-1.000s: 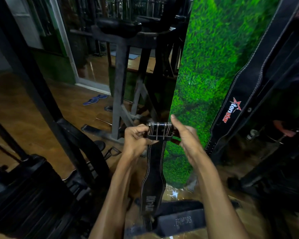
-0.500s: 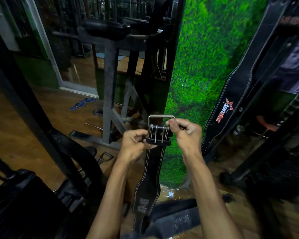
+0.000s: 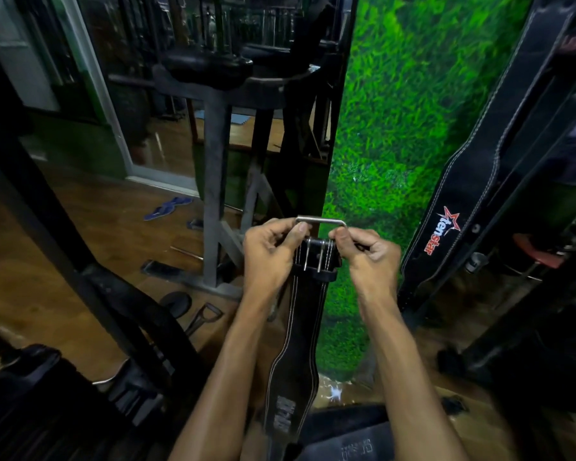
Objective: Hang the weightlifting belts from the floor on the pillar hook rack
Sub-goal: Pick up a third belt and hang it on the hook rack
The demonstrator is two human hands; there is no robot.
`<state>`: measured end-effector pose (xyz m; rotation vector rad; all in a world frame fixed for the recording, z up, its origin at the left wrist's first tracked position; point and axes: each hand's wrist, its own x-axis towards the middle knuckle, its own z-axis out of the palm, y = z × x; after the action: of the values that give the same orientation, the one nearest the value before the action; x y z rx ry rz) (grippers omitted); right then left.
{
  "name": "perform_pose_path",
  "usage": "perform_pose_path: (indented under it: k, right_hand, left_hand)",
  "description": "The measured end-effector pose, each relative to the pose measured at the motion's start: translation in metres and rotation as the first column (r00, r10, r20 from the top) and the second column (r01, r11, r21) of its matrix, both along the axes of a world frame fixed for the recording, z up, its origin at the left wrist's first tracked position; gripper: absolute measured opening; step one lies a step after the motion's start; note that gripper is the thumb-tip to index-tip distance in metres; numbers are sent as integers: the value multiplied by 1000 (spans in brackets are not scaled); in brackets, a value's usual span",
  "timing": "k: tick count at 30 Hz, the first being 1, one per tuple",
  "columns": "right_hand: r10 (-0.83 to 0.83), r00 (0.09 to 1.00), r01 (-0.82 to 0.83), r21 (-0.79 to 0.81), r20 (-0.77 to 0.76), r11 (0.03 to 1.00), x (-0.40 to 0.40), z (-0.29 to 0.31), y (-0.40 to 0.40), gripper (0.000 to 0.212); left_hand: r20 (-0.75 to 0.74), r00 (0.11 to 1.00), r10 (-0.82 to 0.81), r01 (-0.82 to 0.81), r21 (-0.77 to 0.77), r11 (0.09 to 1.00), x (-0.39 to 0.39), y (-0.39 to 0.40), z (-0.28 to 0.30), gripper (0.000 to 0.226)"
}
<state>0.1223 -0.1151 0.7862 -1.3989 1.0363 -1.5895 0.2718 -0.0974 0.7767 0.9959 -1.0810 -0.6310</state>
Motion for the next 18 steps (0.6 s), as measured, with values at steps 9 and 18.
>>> perform_pose_path:
  k: [9,18]
  right_hand:
    - [-11,995,25,-147,98,989,-47,77,-82,12]
    - [-38,995,70,-353,97,933,-88,174,-155,14]
  left_hand:
    - [72,997,-23,34,-149,988,-44,-86,86,9]
    - [142,990,-6,58,-362,930,-78,-161,192,17]
